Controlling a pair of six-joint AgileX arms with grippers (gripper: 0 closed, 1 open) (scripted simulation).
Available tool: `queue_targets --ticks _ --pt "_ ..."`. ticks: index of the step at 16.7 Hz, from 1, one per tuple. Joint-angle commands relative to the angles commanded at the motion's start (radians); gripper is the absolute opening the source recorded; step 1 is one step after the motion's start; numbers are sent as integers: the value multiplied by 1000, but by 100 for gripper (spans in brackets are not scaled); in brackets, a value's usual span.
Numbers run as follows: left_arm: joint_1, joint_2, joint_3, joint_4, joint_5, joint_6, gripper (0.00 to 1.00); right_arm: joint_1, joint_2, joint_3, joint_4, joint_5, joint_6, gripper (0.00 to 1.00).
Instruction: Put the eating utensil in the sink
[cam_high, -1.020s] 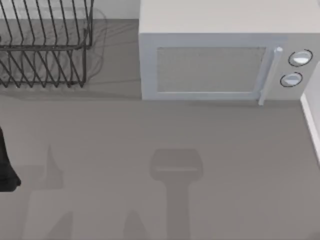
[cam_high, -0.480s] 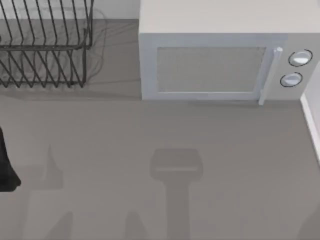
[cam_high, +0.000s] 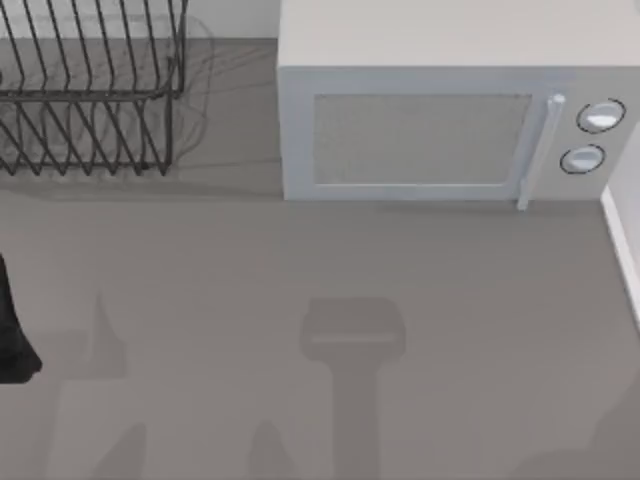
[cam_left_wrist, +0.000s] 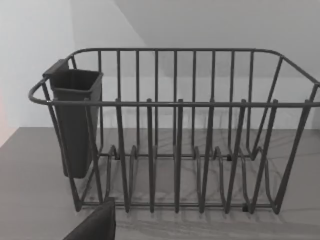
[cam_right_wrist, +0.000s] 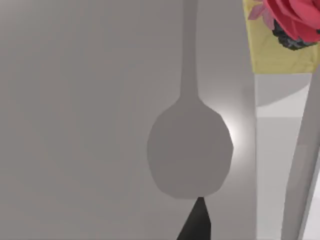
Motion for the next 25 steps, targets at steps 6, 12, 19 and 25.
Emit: queue_targets --ticks 6,12,19,25 --pt "0 0 0 0 0 0 100 115 345 470 -162 5 98 0" --pt "0 0 0 0 0 0 100 274 762 1124 -354 7 261 0" --pt "0 0 0 0 0 0 100 416 1071 1579 -483 12 432 0" --pt "0 0 0 0 0 0 100 432 1099 1617 -493 13 453 0"
